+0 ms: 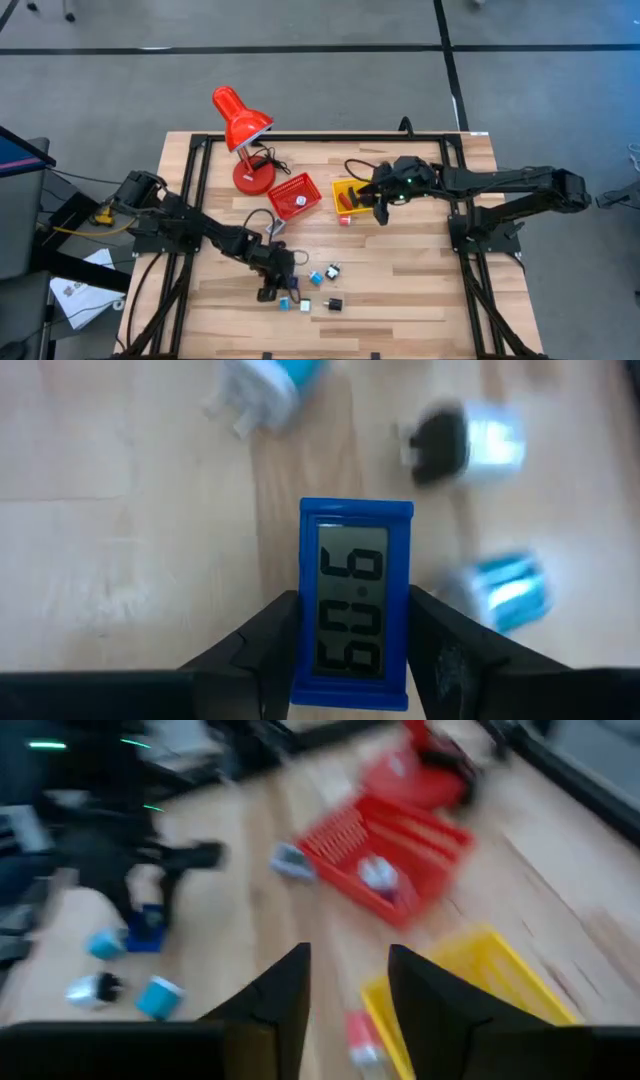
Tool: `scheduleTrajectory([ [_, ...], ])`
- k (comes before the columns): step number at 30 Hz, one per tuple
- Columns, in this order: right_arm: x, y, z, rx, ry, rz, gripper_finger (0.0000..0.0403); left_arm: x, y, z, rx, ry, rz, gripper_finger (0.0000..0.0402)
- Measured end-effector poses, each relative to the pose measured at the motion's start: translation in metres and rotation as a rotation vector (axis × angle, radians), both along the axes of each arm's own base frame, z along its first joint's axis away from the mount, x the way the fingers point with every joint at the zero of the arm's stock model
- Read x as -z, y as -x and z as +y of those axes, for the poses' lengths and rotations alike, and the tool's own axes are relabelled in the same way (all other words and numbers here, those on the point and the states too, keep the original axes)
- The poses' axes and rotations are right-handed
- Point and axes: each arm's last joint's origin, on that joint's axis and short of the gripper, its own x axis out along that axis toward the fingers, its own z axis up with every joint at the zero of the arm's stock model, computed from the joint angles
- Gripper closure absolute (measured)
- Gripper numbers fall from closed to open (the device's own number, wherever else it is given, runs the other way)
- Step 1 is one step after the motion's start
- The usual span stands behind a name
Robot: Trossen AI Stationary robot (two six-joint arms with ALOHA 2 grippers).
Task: Pick & Place Office items
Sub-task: Put the dark blue digital timer into the yellow bin
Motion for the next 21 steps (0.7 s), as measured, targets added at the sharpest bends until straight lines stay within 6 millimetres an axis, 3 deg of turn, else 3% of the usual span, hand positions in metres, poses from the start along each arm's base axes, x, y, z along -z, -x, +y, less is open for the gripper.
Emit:
scheduleTrajectory([
  [10,-0.019,-0.011,0.026,-0.155,0.175,-0.211,0.0151,-0.045,-0.012,0.04,-0.355,0.351,-0.095,0.025],
  [17,-0.017,-0.015,0.049,-0.314,0.311,-0.182,0.0139,-0.077,-0.01,0.065,-0.571,0.634,-0.133,0.0253],
  [21,-0.026,-0.032,0.057,-0.333,0.358,-0.114,0.0146,-0.091,-0.014,0.073,-0.617,0.795,-0.179,0.0249],
])
